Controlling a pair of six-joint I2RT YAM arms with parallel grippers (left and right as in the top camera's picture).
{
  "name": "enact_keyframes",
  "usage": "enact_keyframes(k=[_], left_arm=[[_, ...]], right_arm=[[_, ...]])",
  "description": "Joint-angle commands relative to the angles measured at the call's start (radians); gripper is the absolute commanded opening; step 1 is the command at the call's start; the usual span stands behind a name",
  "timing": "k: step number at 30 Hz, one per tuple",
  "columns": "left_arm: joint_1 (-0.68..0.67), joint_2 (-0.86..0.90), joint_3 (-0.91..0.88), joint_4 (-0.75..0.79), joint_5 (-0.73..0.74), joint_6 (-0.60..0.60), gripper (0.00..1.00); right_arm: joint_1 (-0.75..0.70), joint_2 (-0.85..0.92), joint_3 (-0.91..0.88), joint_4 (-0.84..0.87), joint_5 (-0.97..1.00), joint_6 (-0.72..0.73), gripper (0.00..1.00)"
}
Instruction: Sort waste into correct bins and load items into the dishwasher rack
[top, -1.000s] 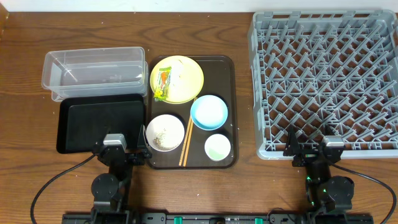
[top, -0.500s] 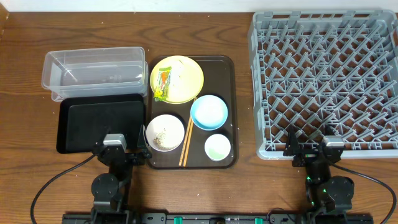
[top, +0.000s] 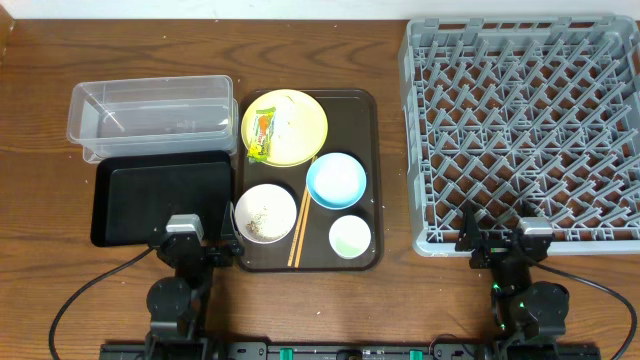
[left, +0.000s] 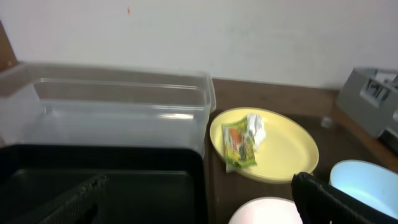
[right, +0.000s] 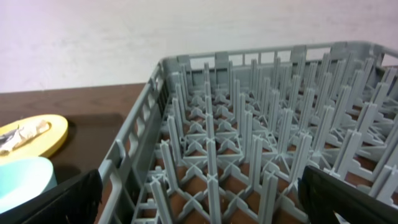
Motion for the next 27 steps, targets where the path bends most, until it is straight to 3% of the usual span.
enact_keyframes(k=[1, 7, 14, 24, 27], left_arm=[[-0.002, 0.055, 0.046, -0.068, -0.014, -0.028, 0.95], [-0.002, 0.284, 0.235, -0.177, 0.023, -0.028, 0.95], [-0.002, 0.684, 0.573, -0.33, 0.077, -0.028, 0.95], [-0.001, 1.193, 1.103, -0.841, 0.156, -0.028, 0.95], [-0.002, 1.253, 1.155, -0.884, 0.157, -0.028, 0.95]], right_arm=[[-0.022, 0.03, 0.053, -0.06, 0.0, -0.009, 0.99], [-0.022, 0.183, 0.194, -0.15, 0.009, -0.01, 0.99], [-0.022, 0.483, 0.432, -0.272, 0.015, -0.01, 0.99], [-0.023, 0.887, 0.816, -0.621, 0.015, -0.01, 0.99], [-0.023, 0.961, 0.882, -0.674, 0.015, -0.011, 0.99]])
